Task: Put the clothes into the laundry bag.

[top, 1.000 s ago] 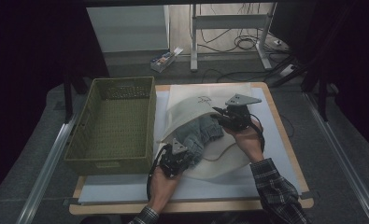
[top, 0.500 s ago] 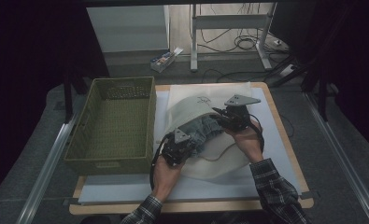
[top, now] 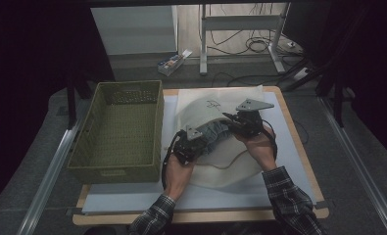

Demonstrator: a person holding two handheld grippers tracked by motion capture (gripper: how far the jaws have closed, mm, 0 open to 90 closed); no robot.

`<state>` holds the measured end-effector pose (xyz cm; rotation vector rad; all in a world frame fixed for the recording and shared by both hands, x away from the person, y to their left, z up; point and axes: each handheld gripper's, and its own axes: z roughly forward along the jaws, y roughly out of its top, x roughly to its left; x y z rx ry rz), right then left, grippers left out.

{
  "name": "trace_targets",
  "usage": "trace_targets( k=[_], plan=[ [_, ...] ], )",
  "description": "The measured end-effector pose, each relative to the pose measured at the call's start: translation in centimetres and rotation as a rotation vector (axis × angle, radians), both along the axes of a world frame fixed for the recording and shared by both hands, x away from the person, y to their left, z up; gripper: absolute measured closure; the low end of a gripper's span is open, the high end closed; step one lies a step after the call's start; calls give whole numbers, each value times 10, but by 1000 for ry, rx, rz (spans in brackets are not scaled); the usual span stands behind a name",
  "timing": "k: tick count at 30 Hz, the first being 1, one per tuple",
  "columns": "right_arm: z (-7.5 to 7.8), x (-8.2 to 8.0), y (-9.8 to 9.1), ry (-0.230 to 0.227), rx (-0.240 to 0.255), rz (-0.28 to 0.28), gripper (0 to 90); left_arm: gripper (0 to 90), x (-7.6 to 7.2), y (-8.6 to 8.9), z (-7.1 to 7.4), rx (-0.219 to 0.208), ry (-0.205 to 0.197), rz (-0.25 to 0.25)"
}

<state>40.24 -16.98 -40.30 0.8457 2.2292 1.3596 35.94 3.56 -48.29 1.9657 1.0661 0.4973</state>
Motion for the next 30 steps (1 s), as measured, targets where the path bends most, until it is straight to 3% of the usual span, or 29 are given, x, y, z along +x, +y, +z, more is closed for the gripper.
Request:
trace_targets(
  k=[10,18,23,30],
  plan=[
    [0,-1,1,-2,-3,5,776,760,14,0,2,-15,-1,34],
    [1,-3,1,-4,-4,8,776,757,26,1,0,-1,13,74],
    [1,-3,1,-3,-5,11,775,728,24,1,0,6,9,75],
    [1,-4,1,0,-7,13,769,598,14,2,1,27,23,50]
  ],
)
